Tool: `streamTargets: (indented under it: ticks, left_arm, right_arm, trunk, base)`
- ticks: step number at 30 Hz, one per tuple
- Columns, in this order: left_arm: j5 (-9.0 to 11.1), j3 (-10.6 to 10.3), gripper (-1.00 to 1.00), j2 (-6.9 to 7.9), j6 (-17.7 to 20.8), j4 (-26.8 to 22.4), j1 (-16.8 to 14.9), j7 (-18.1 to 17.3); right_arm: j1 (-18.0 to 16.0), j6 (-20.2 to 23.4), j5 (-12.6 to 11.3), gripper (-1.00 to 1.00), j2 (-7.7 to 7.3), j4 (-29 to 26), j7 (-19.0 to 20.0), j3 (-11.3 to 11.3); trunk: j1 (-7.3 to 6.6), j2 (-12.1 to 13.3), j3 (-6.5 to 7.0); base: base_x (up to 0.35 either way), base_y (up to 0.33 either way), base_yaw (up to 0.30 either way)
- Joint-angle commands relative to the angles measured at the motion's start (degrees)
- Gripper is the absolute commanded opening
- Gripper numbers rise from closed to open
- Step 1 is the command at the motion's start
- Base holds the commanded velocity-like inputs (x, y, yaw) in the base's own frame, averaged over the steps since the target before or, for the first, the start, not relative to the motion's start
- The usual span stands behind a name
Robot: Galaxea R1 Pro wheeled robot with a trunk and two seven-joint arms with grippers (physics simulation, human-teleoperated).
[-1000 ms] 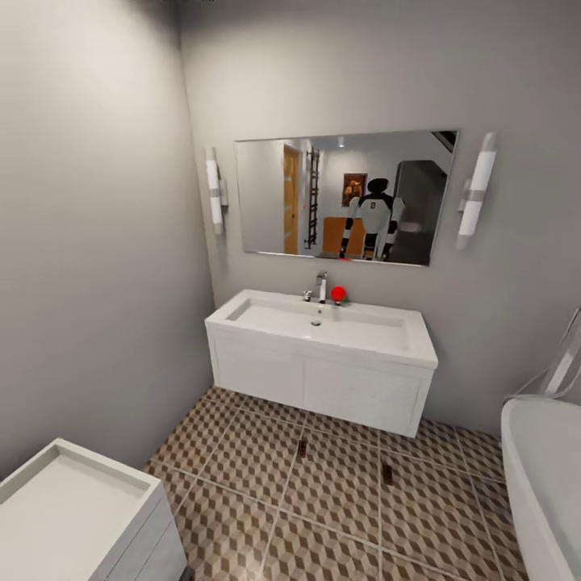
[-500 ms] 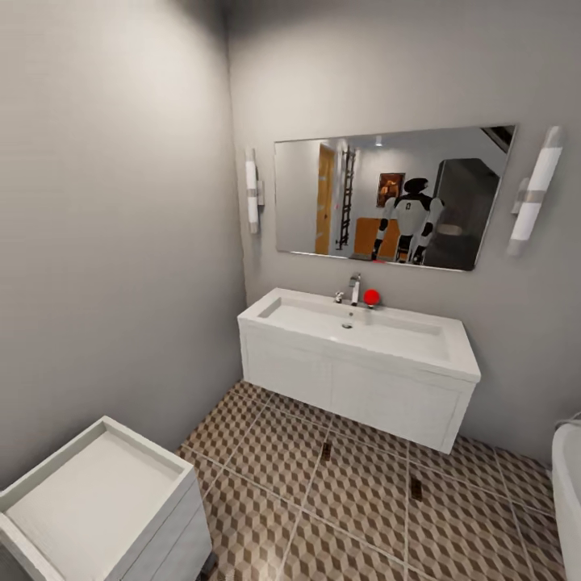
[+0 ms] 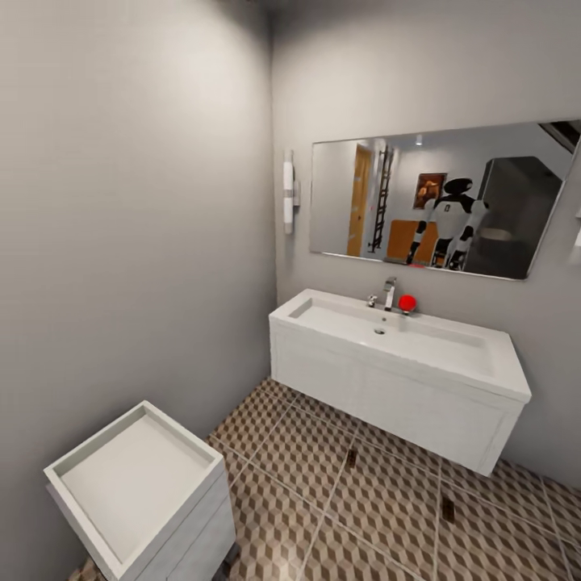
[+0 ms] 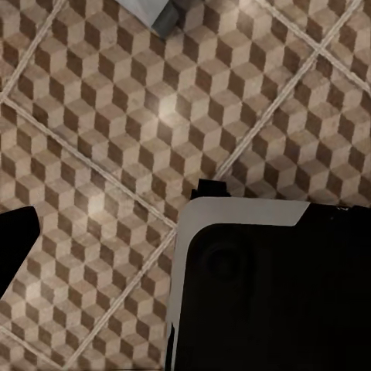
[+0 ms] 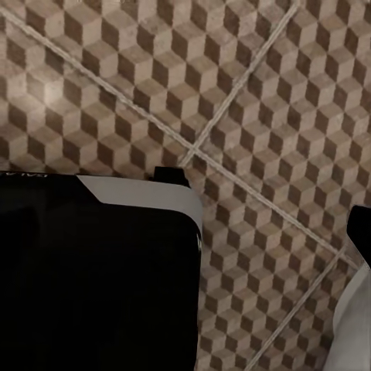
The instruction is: Take the four mousetraps from the cabinet in the bathroom and place them on the bathroom floor. Make sure all four end up on the same floor surface, and ensure that at least two of them are either under or directly next to the same bathroom sink.
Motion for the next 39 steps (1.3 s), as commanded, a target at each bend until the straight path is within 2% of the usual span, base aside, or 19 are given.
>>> streamTargets:
  ticks: [1, 20, 39]
  left_arm:
    - [0.6, -0.5, 1.00, 0.00, -0.2, 0.1, 0.0, 0.0]
    - [0.6, -0.5, 1.00, -0.10, -0.1, 0.1, 0.2, 0.0]
    - [0.5, -0.4, 1.00, -0.02, -0.2, 0.0, 0.3, 0.0]
  right_arm:
    - [-0.1, -0.1, 0.3, 1.00, 0.01, 0.2, -0.2, 0.3]
    - [0.0, -0.2, 0.1, 1.00, -0.02, 0.2, -0.3, 0.3]
    - [0.0, 0.4, 0.6, 1.00, 0.09, 0.2, -0.4, 0.5]
  trunk:
    - [0.02, -0.1, -0.07]
    - [0.02, -0.1, 0.38]
    - [0.02, -0.1, 0.44]
  base:
    - [0.000, 0.000, 0.269]
    - [0.000, 0.000, 0.256]
    - [0.000, 0.000, 0.035]
